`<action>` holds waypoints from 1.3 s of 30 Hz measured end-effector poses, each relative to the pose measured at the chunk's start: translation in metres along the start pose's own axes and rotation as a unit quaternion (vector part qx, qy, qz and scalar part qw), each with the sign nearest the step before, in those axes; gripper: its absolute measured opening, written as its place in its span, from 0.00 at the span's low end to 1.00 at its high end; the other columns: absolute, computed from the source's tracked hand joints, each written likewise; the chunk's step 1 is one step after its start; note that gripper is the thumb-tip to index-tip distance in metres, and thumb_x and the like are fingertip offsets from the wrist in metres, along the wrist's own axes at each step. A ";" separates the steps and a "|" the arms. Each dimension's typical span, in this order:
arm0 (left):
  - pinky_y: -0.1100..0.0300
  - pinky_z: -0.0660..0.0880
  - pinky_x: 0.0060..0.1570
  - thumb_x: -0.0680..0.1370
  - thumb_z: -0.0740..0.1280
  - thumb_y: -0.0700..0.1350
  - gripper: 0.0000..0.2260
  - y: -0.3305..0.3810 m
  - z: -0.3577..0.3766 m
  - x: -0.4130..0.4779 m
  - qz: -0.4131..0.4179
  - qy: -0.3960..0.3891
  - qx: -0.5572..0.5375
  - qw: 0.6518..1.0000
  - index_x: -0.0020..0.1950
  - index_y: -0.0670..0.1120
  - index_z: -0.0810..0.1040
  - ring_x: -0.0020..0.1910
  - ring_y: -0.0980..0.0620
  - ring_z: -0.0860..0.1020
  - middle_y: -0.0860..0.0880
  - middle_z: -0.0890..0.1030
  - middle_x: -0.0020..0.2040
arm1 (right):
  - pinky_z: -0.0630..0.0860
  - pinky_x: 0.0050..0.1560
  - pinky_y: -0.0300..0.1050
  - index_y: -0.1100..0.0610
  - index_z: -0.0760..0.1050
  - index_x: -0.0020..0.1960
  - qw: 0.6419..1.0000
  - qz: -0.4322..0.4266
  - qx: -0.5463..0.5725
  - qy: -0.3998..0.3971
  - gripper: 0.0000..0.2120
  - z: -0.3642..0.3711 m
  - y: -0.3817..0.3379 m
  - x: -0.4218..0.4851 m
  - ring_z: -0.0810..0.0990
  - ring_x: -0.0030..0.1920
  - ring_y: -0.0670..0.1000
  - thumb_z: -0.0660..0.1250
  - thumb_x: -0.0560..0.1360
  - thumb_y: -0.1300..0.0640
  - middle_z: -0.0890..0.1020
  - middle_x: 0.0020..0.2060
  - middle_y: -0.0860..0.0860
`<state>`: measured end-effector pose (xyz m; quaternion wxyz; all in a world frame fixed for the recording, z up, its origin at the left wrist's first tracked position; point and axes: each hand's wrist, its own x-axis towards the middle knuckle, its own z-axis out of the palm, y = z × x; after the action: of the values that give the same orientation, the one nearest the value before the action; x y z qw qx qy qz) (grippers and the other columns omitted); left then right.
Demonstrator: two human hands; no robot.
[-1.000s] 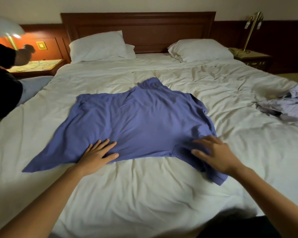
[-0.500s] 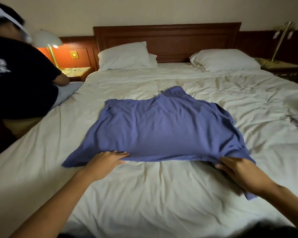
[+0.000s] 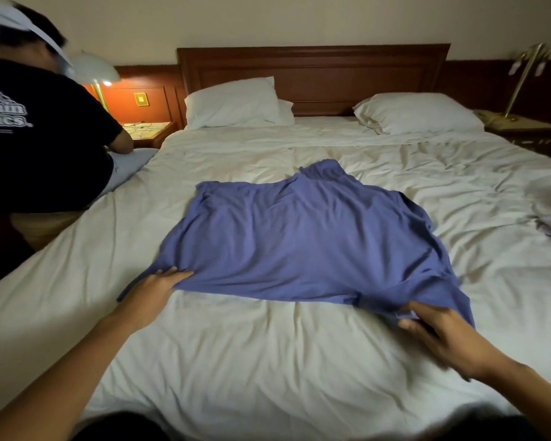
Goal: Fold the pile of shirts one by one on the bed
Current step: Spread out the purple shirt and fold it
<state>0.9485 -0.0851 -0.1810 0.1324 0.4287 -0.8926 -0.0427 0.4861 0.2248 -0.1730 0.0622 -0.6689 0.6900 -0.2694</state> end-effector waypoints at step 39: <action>0.33 0.35 0.74 0.70 0.40 0.79 0.38 -0.036 0.091 0.180 -0.239 -0.137 -0.003 0.961 0.77 0.69 0.36 0.80 0.43 0.36 0.55 0.33 0.80 | 0.47 0.74 0.63 0.33 0.29 0.74 0.924 0.146 -0.301 -0.187 0.37 0.092 0.086 0.219 0.39 0.79 0.63 0.15 0.66 0.30 0.35 0.79 0.51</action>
<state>0.8429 -0.2507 -0.2396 -0.0038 0.6190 -0.7738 -0.1344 0.4296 -0.0149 -0.2296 0.0245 -0.5862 0.8044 0.0927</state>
